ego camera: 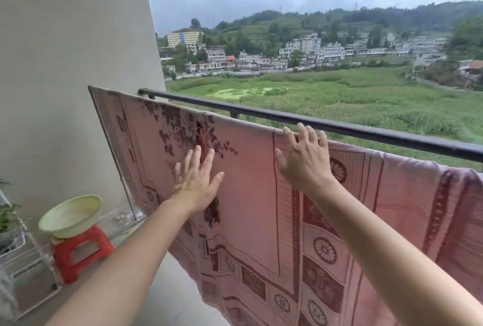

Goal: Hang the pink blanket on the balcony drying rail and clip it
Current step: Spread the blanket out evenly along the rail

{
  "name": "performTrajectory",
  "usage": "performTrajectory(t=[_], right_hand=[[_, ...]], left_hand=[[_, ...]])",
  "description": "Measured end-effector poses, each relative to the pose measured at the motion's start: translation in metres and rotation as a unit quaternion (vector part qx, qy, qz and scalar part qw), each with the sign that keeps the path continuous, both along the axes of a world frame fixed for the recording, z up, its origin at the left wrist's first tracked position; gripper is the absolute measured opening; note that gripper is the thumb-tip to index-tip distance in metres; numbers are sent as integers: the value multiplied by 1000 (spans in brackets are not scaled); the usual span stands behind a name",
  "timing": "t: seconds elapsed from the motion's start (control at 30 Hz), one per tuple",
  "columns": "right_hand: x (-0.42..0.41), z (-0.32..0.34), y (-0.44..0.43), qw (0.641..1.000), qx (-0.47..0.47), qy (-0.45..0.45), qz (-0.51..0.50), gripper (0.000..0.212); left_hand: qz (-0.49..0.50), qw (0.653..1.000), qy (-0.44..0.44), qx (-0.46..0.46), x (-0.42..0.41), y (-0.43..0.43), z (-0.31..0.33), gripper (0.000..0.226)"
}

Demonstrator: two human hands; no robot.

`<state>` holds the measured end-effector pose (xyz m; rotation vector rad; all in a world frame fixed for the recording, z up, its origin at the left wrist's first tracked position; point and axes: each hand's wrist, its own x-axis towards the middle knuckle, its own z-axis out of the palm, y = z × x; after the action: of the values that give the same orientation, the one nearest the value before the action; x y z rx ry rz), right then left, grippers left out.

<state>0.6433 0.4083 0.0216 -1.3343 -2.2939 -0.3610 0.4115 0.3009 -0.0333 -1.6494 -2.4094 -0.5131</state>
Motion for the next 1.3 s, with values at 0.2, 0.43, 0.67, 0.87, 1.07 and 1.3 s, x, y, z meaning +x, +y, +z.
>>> performTrajectory(t=[0.2, 0.43, 0.67, 0.87, 1.07, 1.3], right_hand=[[-139, -6, 58, 999, 18, -3, 36, 65], [-266, 13, 109, 999, -1, 11, 45, 51], [-282, 10, 116, 999, 35, 11, 12, 31], [-291, 6, 112, 995, 73, 4, -64, 29], [-307, -4, 107, 972, 144, 48, -182, 58], [-328, 1, 94, 938, 84, 15, -335, 71]], left_hand=[[29, 999, 7, -21, -111, 58, -3, 67], [35, 998, 43, 23, -225, 152, 32, 66], [-92, 971, 87, 200, -279, 222, 30, 52], [-163, 946, 145, 239, -344, 254, 29, 54], [-179, 960, 121, 179, -440, 261, 36, 55], [-221, 952, 170, 127, -506, 273, 43, 51]])
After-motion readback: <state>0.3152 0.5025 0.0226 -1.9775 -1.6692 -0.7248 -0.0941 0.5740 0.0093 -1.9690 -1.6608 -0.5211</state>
